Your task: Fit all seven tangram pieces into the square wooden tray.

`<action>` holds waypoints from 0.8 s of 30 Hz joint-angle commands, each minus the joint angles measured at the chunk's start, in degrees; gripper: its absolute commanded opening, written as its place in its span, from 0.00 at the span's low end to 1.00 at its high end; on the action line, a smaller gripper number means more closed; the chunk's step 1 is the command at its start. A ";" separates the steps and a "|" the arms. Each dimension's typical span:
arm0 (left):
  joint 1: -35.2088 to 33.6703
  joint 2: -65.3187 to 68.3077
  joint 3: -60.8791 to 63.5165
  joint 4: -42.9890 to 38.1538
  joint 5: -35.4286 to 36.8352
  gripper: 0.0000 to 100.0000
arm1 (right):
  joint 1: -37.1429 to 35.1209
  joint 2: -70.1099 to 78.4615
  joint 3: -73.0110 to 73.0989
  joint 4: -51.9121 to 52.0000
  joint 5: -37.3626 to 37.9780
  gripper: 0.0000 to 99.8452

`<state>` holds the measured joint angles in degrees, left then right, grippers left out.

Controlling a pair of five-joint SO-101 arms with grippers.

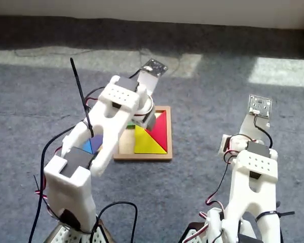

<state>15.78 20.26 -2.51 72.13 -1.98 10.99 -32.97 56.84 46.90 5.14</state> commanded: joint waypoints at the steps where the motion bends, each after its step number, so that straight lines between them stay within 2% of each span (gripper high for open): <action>1: -2.86 -1.01 -7.16 6.15 -0.44 0.25 | 0.57 -1.80 -0.13 -0.84 -0.26 0.01; 6: -9.01 -1.01 -10.59 11.87 -2.37 0.25 | 0.48 -1.80 -0.13 -0.84 -0.18 0.01; 11: -11.30 -0.48 -6.20 11.16 -4.22 0.25 | 0.40 -1.80 -0.13 -0.84 0.00 0.01; 20: -5.93 -0.31 6.73 -2.55 -3.78 0.25 | 0.40 -1.80 -0.04 -0.75 0.09 0.01; 24: -3.82 -0.31 7.60 -4.31 -3.69 0.25 | 0.40 -1.80 0.75 -0.84 0.18 0.01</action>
<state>9.36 20.26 5.23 69.58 -5.58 10.99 -32.97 57.89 46.90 5.14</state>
